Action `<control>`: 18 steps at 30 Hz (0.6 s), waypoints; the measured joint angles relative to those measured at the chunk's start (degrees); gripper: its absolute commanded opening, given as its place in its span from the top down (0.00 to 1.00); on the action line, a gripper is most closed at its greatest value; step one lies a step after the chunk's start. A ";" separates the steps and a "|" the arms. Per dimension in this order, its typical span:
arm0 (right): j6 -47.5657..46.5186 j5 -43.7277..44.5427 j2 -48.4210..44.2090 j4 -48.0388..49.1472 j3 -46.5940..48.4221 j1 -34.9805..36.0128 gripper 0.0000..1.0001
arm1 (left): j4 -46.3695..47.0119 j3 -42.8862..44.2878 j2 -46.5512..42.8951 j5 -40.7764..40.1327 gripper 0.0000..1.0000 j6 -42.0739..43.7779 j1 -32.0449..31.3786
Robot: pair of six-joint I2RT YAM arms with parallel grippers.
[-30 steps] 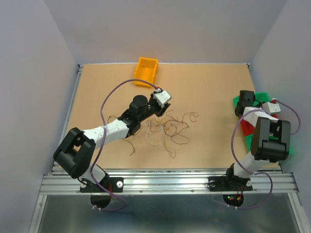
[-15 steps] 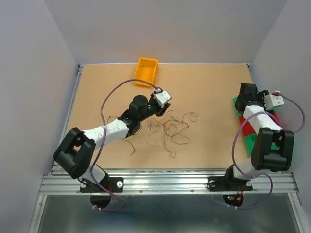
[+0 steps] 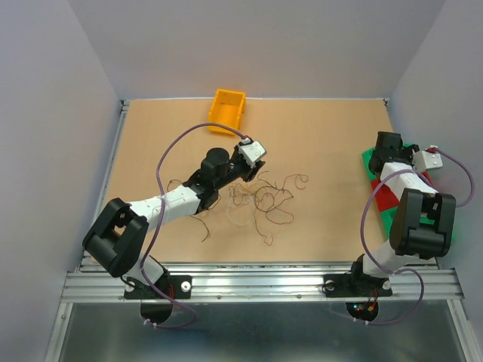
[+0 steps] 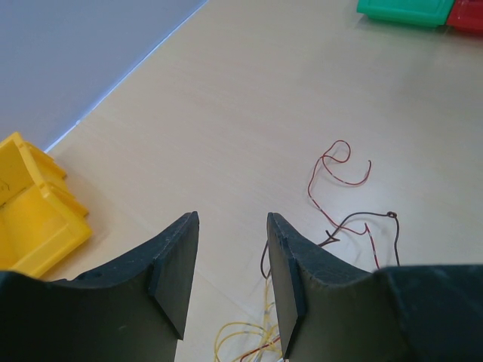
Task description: Untangle the cables
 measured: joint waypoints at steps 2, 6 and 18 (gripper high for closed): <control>0.35 -0.72 0.50 0.02 0.00 -0.83 0.36 | 0.00 0.00 0.00 0.02 0.47 0.00 0.00; 0.37 -2.51 2.21 0.00 0.02 -2.38 0.37 | 0.00 0.00 0.00 0.07 0.47 0.04 0.02; 0.39 -4.52 3.91 -0.22 0.26 -3.06 0.99 | 0.00 0.00 0.00 0.31 0.47 0.20 0.00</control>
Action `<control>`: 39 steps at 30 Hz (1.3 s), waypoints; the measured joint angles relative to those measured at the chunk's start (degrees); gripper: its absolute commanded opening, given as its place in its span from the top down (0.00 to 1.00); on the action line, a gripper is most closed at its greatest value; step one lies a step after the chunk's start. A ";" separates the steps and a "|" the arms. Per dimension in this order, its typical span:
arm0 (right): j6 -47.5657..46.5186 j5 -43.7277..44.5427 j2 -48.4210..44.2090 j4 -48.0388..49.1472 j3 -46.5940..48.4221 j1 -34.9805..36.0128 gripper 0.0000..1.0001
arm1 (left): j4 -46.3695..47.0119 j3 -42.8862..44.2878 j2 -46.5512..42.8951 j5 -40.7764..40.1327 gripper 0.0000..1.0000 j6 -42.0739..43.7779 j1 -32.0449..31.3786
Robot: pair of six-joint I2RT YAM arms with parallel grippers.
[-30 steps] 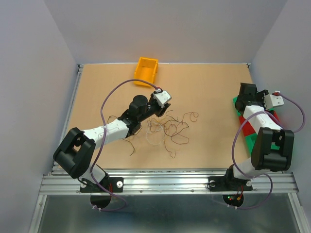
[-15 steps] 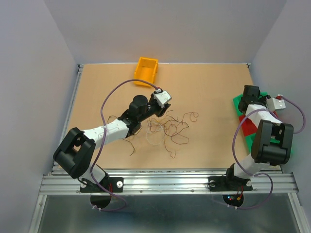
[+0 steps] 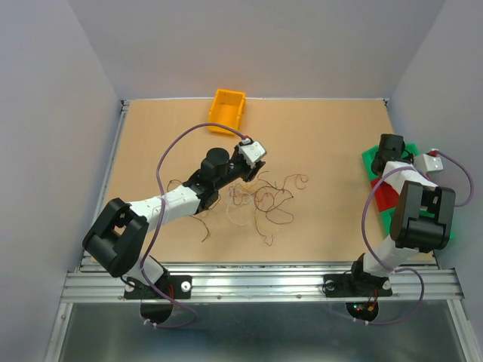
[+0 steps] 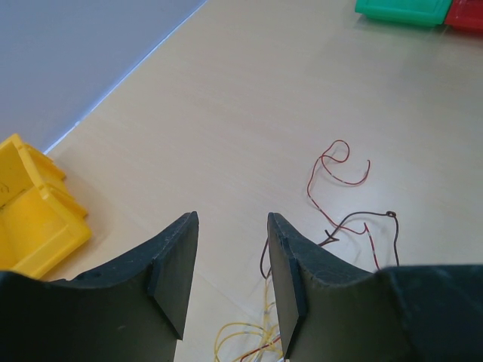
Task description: Untangle the cables
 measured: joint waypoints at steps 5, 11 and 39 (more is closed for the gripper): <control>-0.22 -0.24 0.00 -0.26 1.99 0.02 0.99 | 0.00 0.00 0.00 0.11 0.47 0.02 0.02; -0.17 -0.74 1.53 -0.20 7.15 0.02 0.99 | 0.00 0.00 0.00 0.15 0.47 0.02 0.00; -20.26 -25.44 -15.45 19.47 -4.48 23.26 0.12 | -0.42 0.00 0.17 -0.35 0.46 1.73 0.00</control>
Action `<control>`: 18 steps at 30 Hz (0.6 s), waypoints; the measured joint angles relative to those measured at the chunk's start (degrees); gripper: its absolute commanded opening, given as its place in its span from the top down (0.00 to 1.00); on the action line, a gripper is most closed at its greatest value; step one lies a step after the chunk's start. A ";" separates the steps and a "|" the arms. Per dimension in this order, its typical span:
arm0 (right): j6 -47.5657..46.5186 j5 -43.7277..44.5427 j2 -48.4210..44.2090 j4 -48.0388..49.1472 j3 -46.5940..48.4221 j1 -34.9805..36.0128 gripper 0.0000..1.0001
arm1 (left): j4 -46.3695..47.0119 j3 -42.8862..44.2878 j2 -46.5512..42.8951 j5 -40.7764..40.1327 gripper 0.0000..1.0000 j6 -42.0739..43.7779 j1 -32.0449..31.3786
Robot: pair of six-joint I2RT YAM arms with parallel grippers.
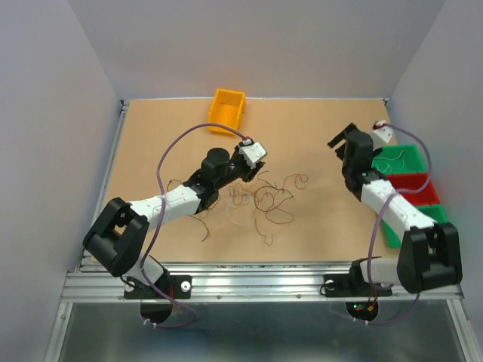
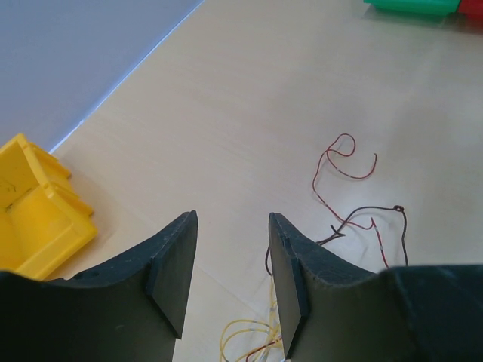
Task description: Untangle the cables
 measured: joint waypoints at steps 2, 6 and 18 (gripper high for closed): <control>-3.04 -6.95 -5.42 3.06 -7.30 1.25 0.12 | -0.04 0.00 0.35 -0.02 0.46 0.42 0.00; -8.87 -22.03 -17.11 5.66 -19.50 1.97 0.15 | -0.74 0.02 1.75 0.00 0.46 1.29 0.00; -9.73 -37.70 -22.43 10.62 -29.66 2.51 0.17 | -4.04 2.47 6.75 2.56 0.46 3.30 -0.31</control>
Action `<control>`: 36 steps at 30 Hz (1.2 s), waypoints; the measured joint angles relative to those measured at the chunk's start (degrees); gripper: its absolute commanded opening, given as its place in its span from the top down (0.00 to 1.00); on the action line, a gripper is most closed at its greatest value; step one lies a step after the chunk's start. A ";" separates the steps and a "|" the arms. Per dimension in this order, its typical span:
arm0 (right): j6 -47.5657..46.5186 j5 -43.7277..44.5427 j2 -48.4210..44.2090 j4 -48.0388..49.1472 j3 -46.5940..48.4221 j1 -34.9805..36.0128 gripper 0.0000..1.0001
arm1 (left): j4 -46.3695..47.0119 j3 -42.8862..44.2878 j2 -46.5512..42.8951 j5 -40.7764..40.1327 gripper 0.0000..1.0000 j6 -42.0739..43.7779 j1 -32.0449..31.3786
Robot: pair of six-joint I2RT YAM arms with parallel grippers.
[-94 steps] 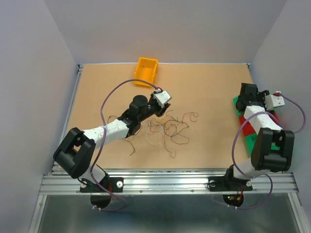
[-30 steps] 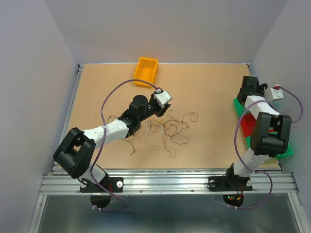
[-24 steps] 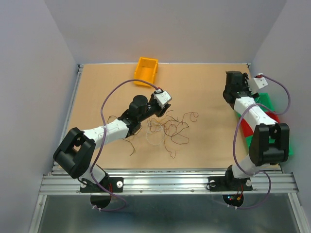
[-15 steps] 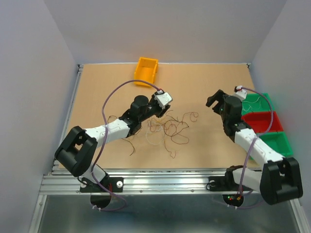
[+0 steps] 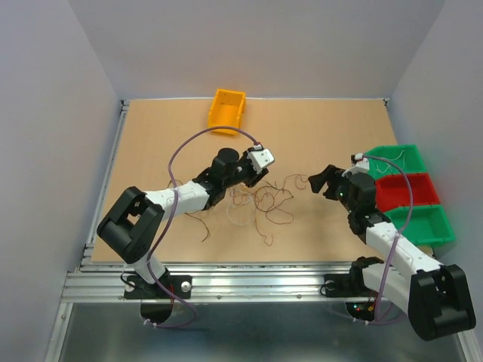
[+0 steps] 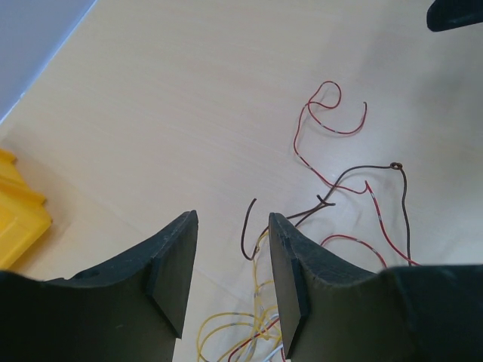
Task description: Untangle the cables
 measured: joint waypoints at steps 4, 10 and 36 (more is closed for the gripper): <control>0.11 0.48 4.55 0.76 0.07 1.81 0.17 | -0.94 0.68 1.38 0.11 0.46 0.57 -0.44; 0.66 4.90 10.93 0.59 0.79 4.22 0.16 | -1.42 0.70 1.57 0.09 0.46 0.85 -0.55; -1.75 31.50 39.56 -1.84 19.34 18.58 0.27 | -1.75 1.11 1.55 -2.67 0.47 1.05 -0.55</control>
